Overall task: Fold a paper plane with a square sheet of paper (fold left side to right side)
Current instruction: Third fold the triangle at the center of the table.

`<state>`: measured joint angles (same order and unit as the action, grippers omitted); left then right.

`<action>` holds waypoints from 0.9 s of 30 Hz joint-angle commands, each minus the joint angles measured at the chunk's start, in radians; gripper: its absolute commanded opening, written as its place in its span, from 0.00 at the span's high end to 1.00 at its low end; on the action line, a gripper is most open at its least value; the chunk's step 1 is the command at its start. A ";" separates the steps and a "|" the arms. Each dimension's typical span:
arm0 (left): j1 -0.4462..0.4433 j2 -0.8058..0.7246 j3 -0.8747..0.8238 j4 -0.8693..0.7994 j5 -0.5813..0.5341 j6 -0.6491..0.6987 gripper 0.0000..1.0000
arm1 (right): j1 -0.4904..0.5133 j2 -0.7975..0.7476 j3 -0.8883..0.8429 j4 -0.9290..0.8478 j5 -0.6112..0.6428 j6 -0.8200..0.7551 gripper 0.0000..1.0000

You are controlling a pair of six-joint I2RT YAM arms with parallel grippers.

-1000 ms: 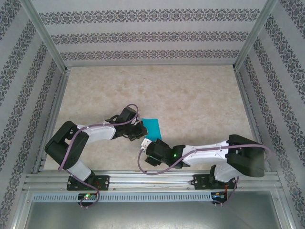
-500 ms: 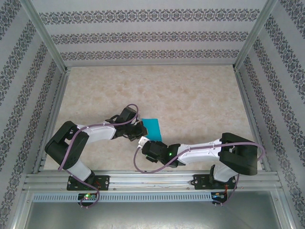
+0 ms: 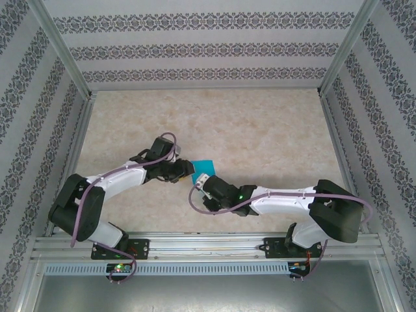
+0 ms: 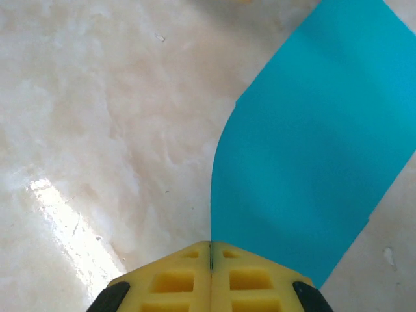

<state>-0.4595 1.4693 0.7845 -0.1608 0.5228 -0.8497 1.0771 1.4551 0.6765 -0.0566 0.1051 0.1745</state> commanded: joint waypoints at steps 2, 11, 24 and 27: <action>0.016 0.000 0.073 -0.106 0.016 0.118 0.70 | -0.053 -0.005 -0.025 0.025 -0.233 0.075 1.00; -0.020 0.229 0.199 -0.040 0.160 0.174 0.86 | -0.145 0.037 -0.025 0.084 -0.454 0.150 1.00; -0.047 0.419 0.245 -0.051 0.136 0.250 0.95 | -0.194 0.082 -0.039 0.138 -0.562 0.207 1.00; -0.048 0.439 0.242 -0.064 0.121 0.275 0.96 | -0.213 0.089 -0.041 0.138 -0.590 0.217 1.00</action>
<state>-0.4919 1.8805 1.0122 -0.1955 0.6613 -0.6300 0.8833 1.5272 0.6483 0.0589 -0.4294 0.3695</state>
